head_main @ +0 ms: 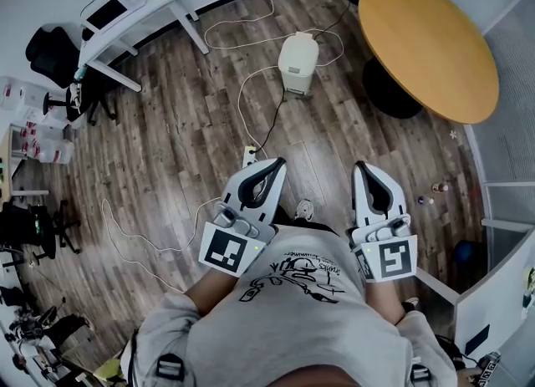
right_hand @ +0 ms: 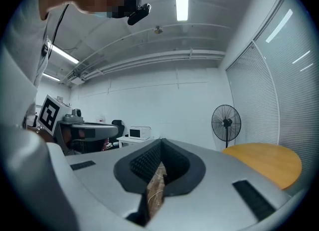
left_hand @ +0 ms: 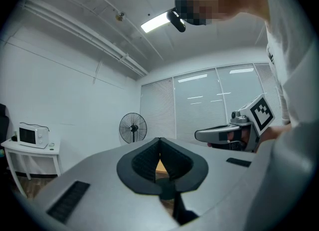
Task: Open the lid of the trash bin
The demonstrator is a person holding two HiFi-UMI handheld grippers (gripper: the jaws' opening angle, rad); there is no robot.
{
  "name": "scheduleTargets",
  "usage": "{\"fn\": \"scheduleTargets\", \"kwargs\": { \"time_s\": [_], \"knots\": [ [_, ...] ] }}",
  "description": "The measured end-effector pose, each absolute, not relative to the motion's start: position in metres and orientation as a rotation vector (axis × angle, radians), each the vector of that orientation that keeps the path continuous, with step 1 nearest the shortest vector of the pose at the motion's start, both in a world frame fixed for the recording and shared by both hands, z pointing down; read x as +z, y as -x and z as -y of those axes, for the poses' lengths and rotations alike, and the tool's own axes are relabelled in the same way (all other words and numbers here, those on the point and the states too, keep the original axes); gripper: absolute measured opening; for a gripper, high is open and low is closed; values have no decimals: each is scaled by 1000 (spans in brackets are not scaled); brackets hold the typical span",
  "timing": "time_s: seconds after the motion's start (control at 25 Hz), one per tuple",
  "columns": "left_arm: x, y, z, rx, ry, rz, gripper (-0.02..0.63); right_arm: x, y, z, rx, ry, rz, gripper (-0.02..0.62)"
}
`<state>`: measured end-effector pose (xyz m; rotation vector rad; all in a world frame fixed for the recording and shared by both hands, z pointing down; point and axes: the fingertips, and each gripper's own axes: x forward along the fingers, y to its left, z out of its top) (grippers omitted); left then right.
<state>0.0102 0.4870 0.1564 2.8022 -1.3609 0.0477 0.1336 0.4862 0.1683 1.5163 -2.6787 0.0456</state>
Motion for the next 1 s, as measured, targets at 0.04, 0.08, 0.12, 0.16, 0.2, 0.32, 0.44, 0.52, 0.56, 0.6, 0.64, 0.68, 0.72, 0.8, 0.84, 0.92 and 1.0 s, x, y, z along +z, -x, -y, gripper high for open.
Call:
{"fn": "scheduleTargets", "kwargs": {
  "time_s": [0.04, 0.08, 0.12, 0.16, 0.2, 0.32, 0.44, 0.52, 0.56, 0.6, 0.64, 0.68, 0.72, 0.8, 0.84, 0.92, 1.0],
  "knots": [
    [156, -14, -486, 52, -2808, 1357, 15, 169, -137, -485, 51, -1522, 2678, 6],
    [157, -16, -485, 63, -2815, 1352, 15, 170, -140, -484, 55, -1525, 2678, 6],
    [158, -18, -484, 76, -2818, 1349, 15, 171, -141, -482, 58, -1525, 2678, 6],
    [158, -18, -482, 82, -2817, 1349, 15, 171, -141, -481, 61, -1524, 2678, 6],
    [158, -18, -480, 83, -2812, 1350, 15, 171, -141, -479, 64, -1520, 2679, 6],
    [158, -16, -472, 82, -2801, 1356, 15, 170, -138, -473, 70, -1510, 2685, 6],
    [158, -16, -462, 81, -2805, 1351, 15, 169, -138, -463, 63, -1508, 2684, 6],
    [158, -18, -454, 80, -2807, 1347, 15, 170, -138, -454, 60, -1508, 2681, 6],
    [158, -18, -450, 80, -2808, 1344, 15, 170, -138, -450, 59, -1508, 2679, 6],
    [158, -18, -446, 78, -2809, 1343, 15, 170, -138, -445, 57, -1508, 2679, 6],
    [157, -17, -441, 76, -2810, 1343, 15, 169, -137, -441, 55, -1507, 2679, 6],
    [157, -15, -436, 76, -2811, 1345, 15, 168, -136, -436, 52, -1507, 2681, 6],
    [157, -13, -431, 77, -2811, 1347, 15, 168, -134, -431, 48, -1507, 2683, 6],
    [157, -9, -420, 77, -2813, 1353, 15, 166, -130, -420, 41, -1508, 2685, 6],
    [157, -6, -414, 73, -2813, 1356, 15, 166, -128, -415, 40, -1508, 2685, 6],
    [156, -1, -402, 63, -2809, 1361, 15, 166, -124, -403, 40, -1506, 2684, 6],
    [156, 3, -389, 59, -2807, 1365, 15, 166, -120, -390, 40, -1502, 2683, 6]
  ]
}}
